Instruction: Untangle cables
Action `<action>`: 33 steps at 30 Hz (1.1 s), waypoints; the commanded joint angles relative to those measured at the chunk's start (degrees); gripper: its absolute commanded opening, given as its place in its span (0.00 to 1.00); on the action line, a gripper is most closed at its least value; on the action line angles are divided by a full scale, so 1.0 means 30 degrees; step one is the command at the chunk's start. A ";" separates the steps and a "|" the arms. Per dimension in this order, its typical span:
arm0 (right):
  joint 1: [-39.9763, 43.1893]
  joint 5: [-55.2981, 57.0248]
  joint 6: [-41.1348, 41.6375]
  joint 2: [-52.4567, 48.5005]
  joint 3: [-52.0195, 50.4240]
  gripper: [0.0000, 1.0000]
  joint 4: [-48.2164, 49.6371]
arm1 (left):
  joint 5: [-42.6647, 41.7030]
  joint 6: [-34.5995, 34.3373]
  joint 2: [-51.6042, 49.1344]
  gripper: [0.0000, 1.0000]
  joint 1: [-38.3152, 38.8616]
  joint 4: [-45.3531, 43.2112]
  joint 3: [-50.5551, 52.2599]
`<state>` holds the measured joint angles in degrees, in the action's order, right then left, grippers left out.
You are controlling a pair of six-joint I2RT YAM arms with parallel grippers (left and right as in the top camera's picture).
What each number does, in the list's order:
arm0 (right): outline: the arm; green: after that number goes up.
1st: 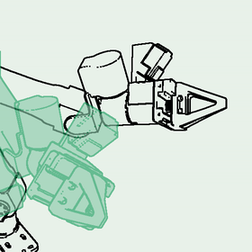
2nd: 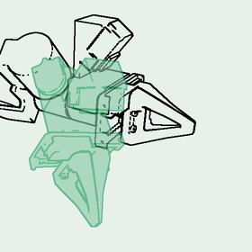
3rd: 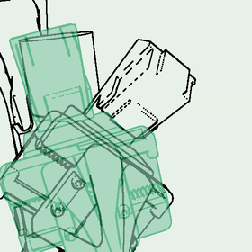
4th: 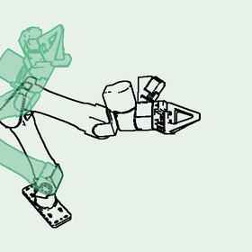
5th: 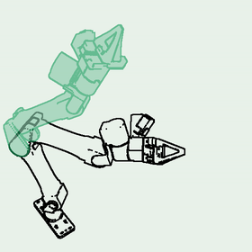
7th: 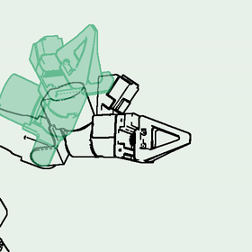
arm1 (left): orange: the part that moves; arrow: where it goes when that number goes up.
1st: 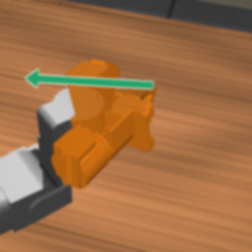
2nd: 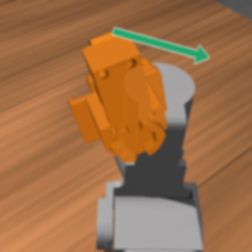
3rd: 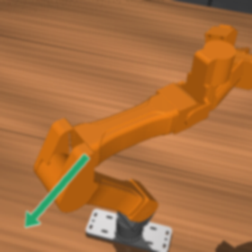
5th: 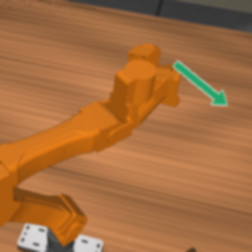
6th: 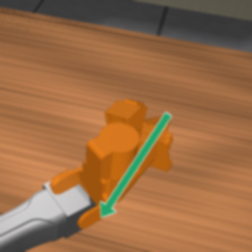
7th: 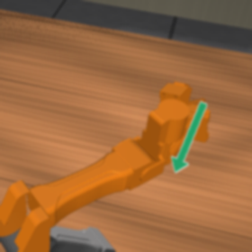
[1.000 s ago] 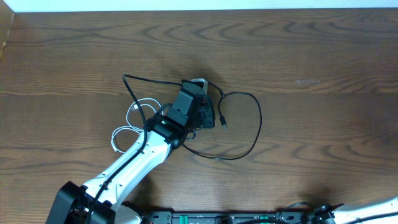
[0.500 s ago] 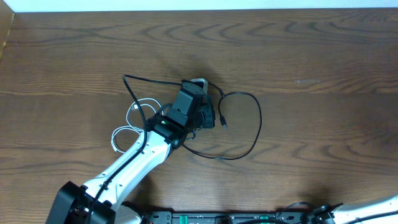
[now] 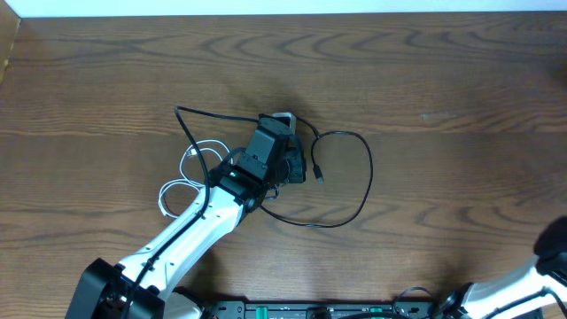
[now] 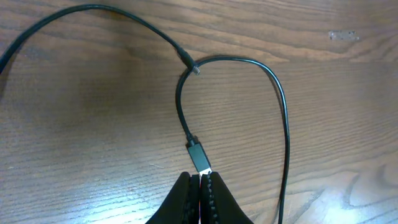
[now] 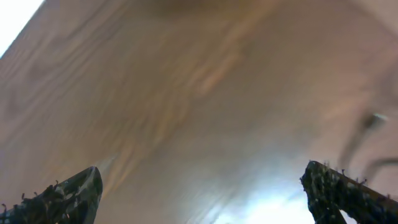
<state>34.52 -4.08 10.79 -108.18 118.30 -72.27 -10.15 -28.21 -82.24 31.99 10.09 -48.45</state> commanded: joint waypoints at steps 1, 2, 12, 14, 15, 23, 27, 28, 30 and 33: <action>-0.2681 -0.0663 -0.1872 0.0277 -0.0007 0.99 -0.0379 | 0.0138 0.0408 0.0022 0.11 -0.0233 0.0022 0.0197; -0.3563 -0.0656 -0.1916 0.0277 -0.0007 0.99 -0.0721 | 0.0197 0.0386 0.0022 0.12 -0.0430 0.0022 0.0189; -1.0076 -0.0022 0.0670 0.0270 -0.0015 0.99 -0.3920 | 0.0255 -0.0393 0.0984 0.16 -0.4736 0.1064 0.0175; -1.1030 0.0539 0.0823 0.0270 -0.0015 0.99 -0.3963 | 0.0248 -0.0393 0.1413 0.17 -0.5639 0.1727 0.0175; -1.1555 0.1035 0.0882 0.0277 -0.0015 0.99 -0.3956 | 0.0255 -0.0372 0.1727 0.17 -0.6149 0.2164 0.0175; -1.4564 0.3548 0.0809 0.0634 -0.1923 0.99 -0.1989 | 0.0204 0.1392 0.4779 0.27 -0.7978 0.4918 0.0182; -1.5897 0.3198 0.0962 0.2514 -0.7074 0.99 0.1530 | 0.0335 0.1909 0.5442 0.28 -0.7963 0.6382 0.0182; -1.6313 0.3118 0.0962 0.3271 -0.8670 0.99 0.2557 | 0.0678 0.1894 0.5508 0.28 -0.7963 0.6615 0.0182; -1.7114 0.2776 0.0954 0.4575 -1.1147 0.99 0.4007 | 0.1151 0.1909 0.5617 0.28 -0.7963 0.6783 0.0182; -1.8498 0.2361 0.1122 0.6156 -1.3493 0.99 0.5027 | 0.1115 0.1727 0.5807 0.28 -0.7978 0.6776 0.0182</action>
<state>-17.54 3.77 13.02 -95.70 82.26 -58.76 -8.40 -23.92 -65.78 8.29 30.24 -48.29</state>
